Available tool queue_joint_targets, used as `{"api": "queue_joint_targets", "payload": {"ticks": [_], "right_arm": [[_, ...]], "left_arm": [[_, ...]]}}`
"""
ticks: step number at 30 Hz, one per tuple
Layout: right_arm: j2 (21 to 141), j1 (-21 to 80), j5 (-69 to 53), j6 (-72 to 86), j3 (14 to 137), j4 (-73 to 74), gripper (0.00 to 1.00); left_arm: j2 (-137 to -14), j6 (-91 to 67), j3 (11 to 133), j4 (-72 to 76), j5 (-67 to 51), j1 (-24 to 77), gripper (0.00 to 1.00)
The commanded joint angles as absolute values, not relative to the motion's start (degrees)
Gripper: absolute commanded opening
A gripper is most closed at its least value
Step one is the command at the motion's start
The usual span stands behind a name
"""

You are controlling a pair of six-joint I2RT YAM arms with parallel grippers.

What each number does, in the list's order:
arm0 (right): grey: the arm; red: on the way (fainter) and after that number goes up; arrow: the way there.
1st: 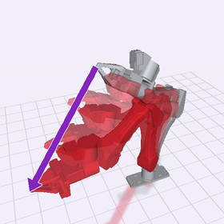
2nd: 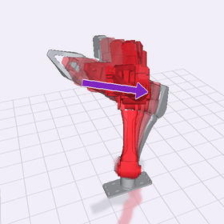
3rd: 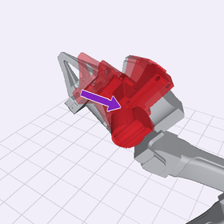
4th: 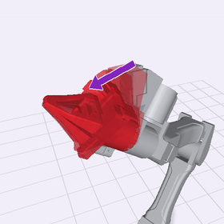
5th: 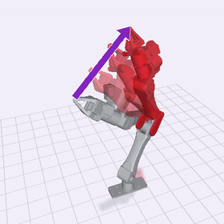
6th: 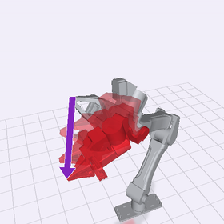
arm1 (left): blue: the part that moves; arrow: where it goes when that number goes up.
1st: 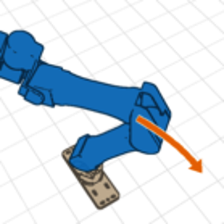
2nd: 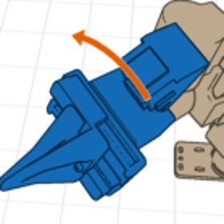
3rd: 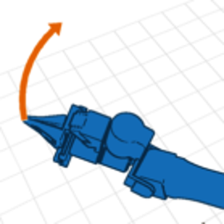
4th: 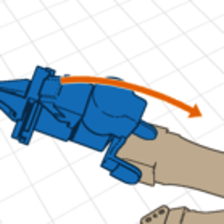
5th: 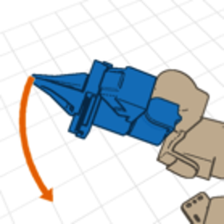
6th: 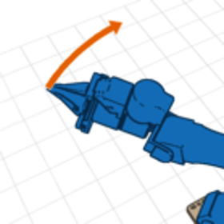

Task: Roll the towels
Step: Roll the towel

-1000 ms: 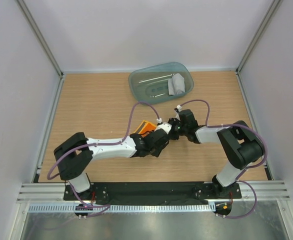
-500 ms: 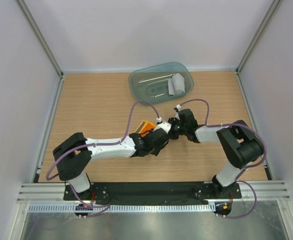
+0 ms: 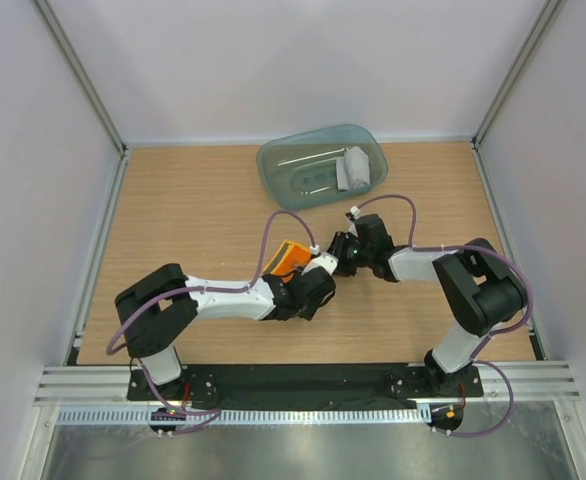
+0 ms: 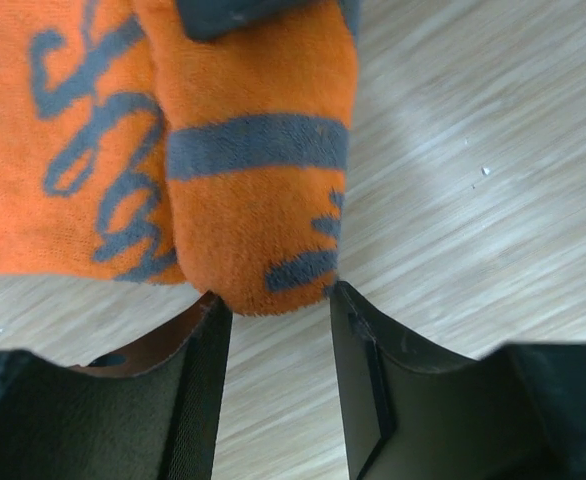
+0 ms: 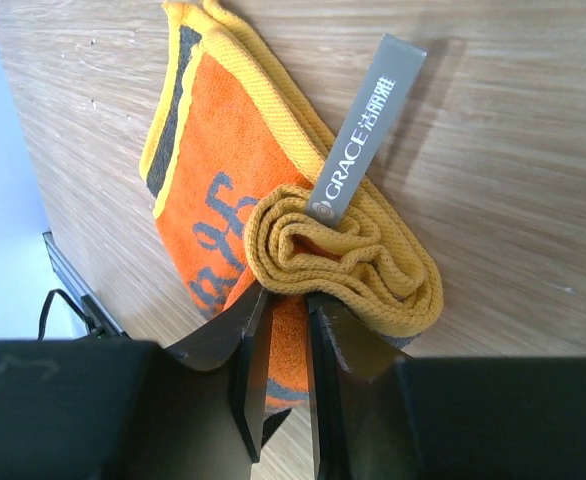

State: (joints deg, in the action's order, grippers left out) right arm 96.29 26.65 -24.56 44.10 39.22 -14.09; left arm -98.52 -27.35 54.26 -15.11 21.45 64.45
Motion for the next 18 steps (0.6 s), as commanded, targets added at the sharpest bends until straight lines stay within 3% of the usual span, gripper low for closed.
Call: {"api": "queue_joint_targets", "payload": {"ticks": [1, 8, 14, 18], "right_arm": [[99.23, 26.63, -18.28, 40.34, 39.64, -6.86, 0.27], [99.84, 26.54, -18.37, 40.43, 40.43, -6.15, 0.27], [99.40, 26.63, -18.37, 40.08, 40.52, -5.28, 0.27], [99.40, 26.54, -18.46, 40.08, 40.69, -5.27, 0.27]], "left_arm": [[-101.77, -28.30, 52.65, -13.97, 21.62, 64.69, 0.45], [-104.51, -28.65, 52.73, -14.06, 23.90, 66.09, 0.44], [-97.75, -29.09, 59.05, -28.35, 33.63, 70.83, 0.44], [-94.75, -27.95, 63.36, -32.52, 33.93, 73.30, 0.44]]}}
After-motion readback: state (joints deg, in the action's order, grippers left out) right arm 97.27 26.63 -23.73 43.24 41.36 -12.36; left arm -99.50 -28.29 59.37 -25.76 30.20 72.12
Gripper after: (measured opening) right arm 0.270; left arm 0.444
